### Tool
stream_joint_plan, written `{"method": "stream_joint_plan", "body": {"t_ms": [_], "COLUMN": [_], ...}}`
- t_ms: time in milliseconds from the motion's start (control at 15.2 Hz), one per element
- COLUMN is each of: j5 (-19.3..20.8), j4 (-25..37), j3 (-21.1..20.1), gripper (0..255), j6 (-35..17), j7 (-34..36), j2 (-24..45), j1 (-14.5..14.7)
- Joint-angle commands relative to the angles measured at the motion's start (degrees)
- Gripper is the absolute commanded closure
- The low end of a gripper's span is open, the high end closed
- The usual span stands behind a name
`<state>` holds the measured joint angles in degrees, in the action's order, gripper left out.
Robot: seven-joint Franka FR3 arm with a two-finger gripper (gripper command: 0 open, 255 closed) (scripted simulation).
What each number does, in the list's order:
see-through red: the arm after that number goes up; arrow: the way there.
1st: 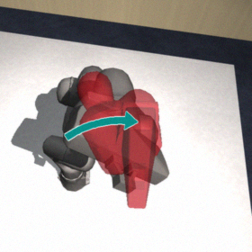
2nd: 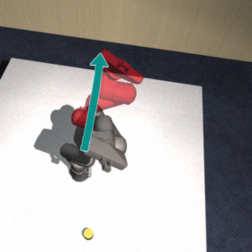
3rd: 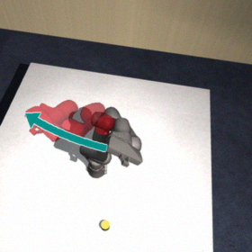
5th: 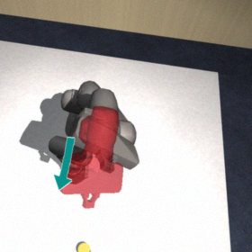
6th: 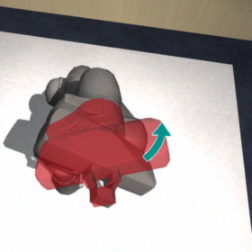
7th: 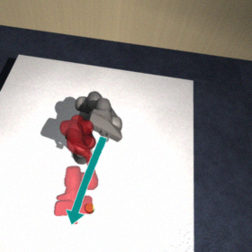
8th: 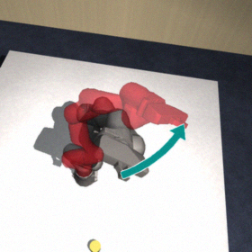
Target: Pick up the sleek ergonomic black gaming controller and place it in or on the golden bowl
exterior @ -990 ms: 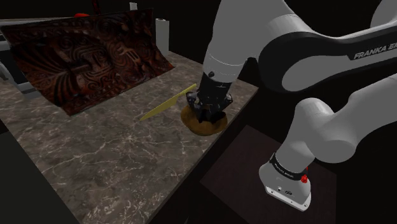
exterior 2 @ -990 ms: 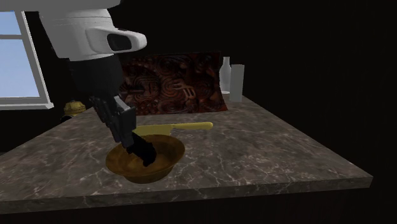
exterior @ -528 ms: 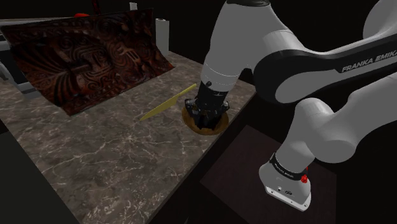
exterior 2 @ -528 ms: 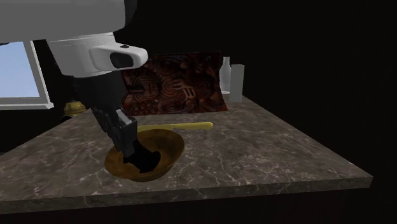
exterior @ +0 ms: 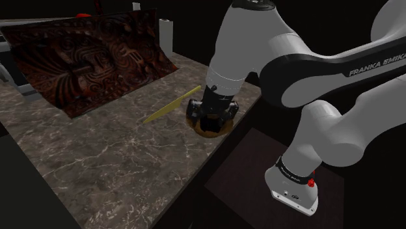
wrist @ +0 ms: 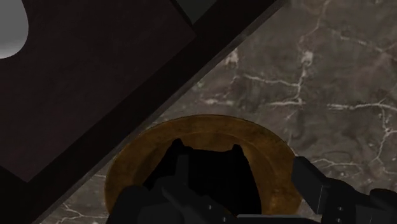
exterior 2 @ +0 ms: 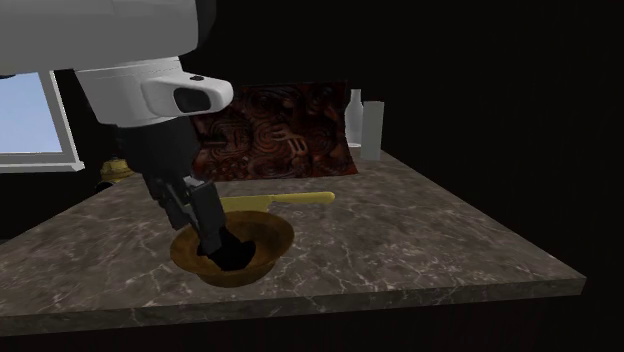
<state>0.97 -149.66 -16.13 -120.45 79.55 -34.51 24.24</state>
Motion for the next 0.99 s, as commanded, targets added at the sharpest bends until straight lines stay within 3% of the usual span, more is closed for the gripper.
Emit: {"method": "stream_joint_plan", "body": {"t_ms": [0,132,396,924], "j5": [0.0,0.1,-0.4,-0.4], "j4": [-0.1,0.2,5.8,5.8], "j3": [0.0,0.0,0.3,0.3], "gripper": [0,0,0,0], "j6": [0.0,0.1,8.2,8.2], "j7": [0.0,0.0,-0.4,-0.4], "j2": [0.0,0.2,-2.3,-2.3], "j1": [0.0,-0.1,0.5,0.5]}}
